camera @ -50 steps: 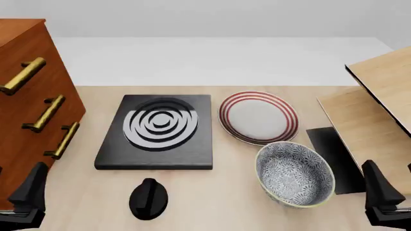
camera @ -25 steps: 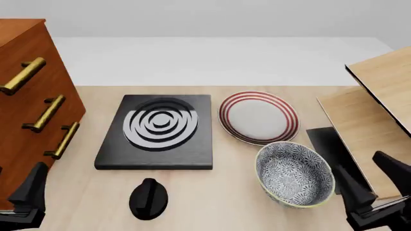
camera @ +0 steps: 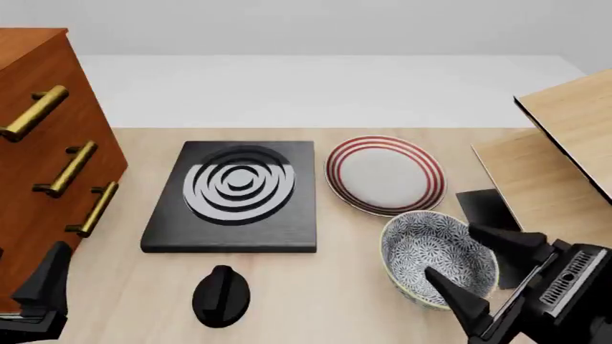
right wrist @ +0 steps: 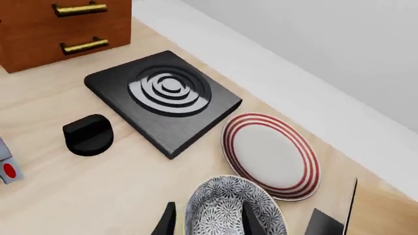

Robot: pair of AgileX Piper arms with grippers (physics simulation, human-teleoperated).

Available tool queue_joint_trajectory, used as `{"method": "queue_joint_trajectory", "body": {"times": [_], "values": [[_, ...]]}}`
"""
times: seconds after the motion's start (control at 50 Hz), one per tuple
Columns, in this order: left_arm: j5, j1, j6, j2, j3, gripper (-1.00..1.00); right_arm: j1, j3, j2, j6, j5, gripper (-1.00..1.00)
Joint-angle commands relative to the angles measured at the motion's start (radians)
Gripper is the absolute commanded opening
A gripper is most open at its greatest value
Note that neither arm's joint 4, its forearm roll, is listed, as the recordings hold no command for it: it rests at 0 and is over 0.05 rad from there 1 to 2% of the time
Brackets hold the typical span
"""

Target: Pick up the cream cheese and put it in the bowl.

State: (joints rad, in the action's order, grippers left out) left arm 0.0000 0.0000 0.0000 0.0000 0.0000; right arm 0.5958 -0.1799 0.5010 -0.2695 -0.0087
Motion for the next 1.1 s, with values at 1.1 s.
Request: {"method": "queue_joint_trajectory", "body": {"times": [1.1], "values": [[0.000,0.000,0.000,0.000,0.000,1.00,0.621,-0.364,1.060,-0.005,-0.411,1.00]]}}
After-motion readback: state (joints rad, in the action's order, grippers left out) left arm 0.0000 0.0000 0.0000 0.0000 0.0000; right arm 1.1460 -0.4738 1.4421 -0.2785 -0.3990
